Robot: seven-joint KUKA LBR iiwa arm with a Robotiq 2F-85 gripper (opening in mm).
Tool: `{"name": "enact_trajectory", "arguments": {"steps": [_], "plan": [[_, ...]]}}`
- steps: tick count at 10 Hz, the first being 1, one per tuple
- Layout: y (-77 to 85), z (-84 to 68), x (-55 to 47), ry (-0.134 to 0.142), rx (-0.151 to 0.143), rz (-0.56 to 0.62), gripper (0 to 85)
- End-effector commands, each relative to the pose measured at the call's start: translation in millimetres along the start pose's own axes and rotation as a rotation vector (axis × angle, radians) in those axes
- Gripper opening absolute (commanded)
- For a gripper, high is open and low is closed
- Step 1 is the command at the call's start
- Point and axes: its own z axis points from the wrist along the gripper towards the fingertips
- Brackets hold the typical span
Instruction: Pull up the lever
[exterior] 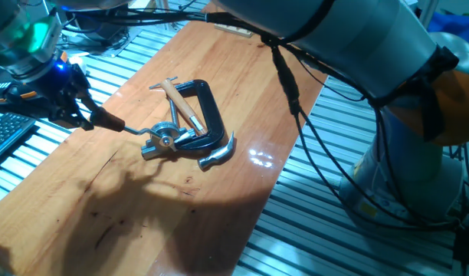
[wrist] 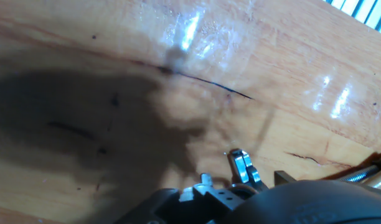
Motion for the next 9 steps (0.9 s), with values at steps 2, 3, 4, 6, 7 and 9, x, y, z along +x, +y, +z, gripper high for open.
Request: {"name": "enact_trajectory", "arguments": {"steps": [2,3,4,6,7,9], "plan": [[-8.3,1.1,7.1,-0.013,-0.009,-0.001,0.0],[-12.8,-0.5,9.1,-0.018,-0.008,-0.001,0.0],[-18.3,-3.0,11.1,-0.02,-0.007,-0.001,0.0],[-25.1,-6.7,16.4,-0.028,0.002,-0.001,0.0],[-27.2,-8.4,19.7,-0.028,0.006,-0.001,0.0],[-31.7,-11.1,25.0,-0.023,0.003,-0.001,0.0]]}}
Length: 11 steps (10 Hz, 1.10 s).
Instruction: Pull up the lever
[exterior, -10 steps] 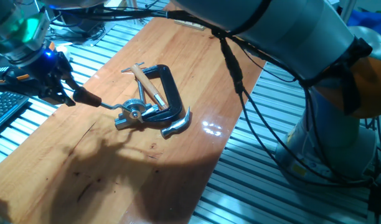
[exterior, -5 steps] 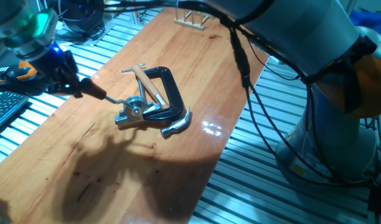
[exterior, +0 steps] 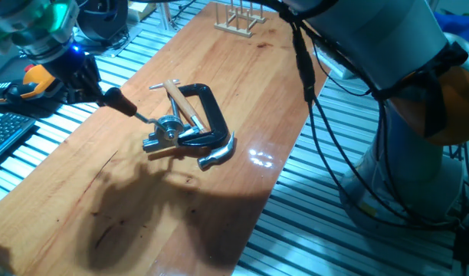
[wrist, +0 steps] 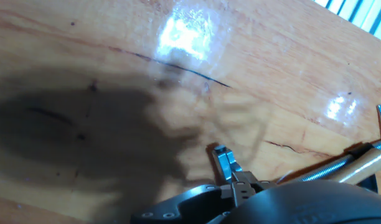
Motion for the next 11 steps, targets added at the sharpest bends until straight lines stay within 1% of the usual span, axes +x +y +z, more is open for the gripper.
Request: {"name": "enact_trajectory", "arguments": {"steps": [1,2,3,4,5,6,7,8,9,10,11], "plan": [[-1.9,-0.8,1.1,-0.001,-0.001,0.0,0.0],[-1.0,-1.2,-0.1,0.003,-0.011,-0.001,0.0],[2.9,-3.4,-5.2,0.009,-0.035,-0.003,0.0],[8.1,-8.7,-12.3,0.015,-0.036,-0.003,0.0],[15.2,-17.4,-21.5,0.015,-0.036,-0.003,0.0],[18.4,-23.4,-25.2,0.01,-0.028,-0.002,0.0],[20.4,-25.7,-26.7,0.002,-0.028,-0.002,0.0],[22.4,-26.2,-27.6,-0.009,-0.04,-0.001,0.0],[23.0,-27.4,-28.3,-0.019,-0.038,-0.004,0.0],[22.2,-28.6,-28.0,-0.025,-0.044,-0.004,0.0],[23.2,-29.5,-28.5,-0.038,-0.014,-0.002,0.0]]}}
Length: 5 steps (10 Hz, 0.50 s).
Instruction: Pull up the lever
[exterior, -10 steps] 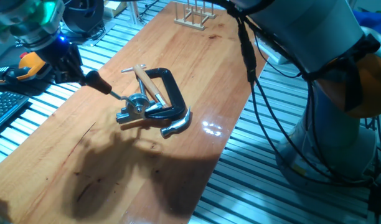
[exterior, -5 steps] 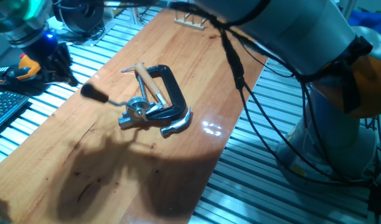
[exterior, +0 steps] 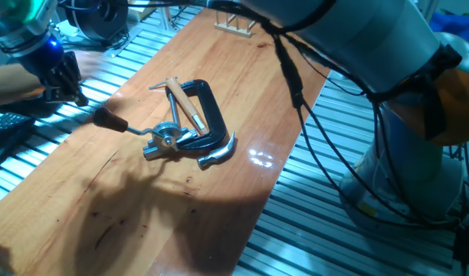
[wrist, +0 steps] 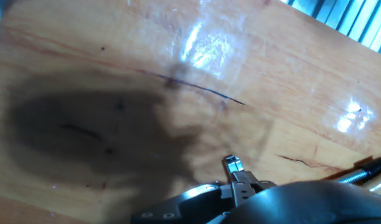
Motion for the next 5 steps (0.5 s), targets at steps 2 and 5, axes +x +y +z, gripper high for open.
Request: {"name": "enact_trajectory", "arguments": {"steps": [2,5], "plan": [[5.4,-3.0,-5.4,-0.032,0.053,0.011,0.0],[4.6,-9.7,-6.6,-0.049,0.07,0.0,0.0]]}}
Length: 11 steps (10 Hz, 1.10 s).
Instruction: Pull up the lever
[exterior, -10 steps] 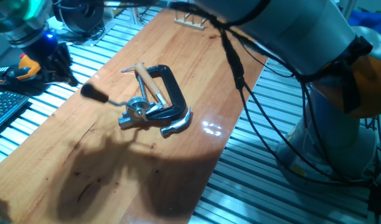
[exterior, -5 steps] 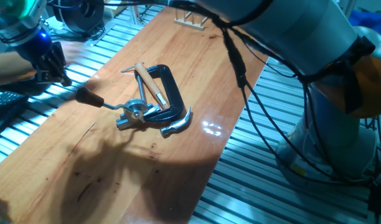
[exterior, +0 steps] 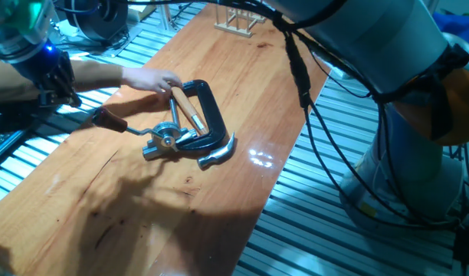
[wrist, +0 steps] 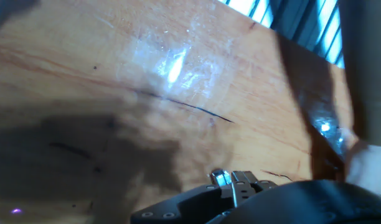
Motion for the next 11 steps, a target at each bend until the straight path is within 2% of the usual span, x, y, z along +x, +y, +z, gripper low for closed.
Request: {"name": "enact_trajectory", "arguments": {"steps": [1,3,4,5,6,11], "plan": [[1.1,-0.5,0.2,0.007,0.002,0.0,0.0],[1.4,-0.3,-1.9,0.01,0.007,0.0,0.0],[3.5,-0.5,-3.4,0.006,0.013,0.0,0.0],[3.2,-0.6,-4.5,-0.004,0.006,0.0,0.0],[3.1,-0.9,-5.3,-0.01,0.015,0.0,0.0],[2.6,-4.1,-5.7,-0.011,0.01,0.0,0.0]]}}
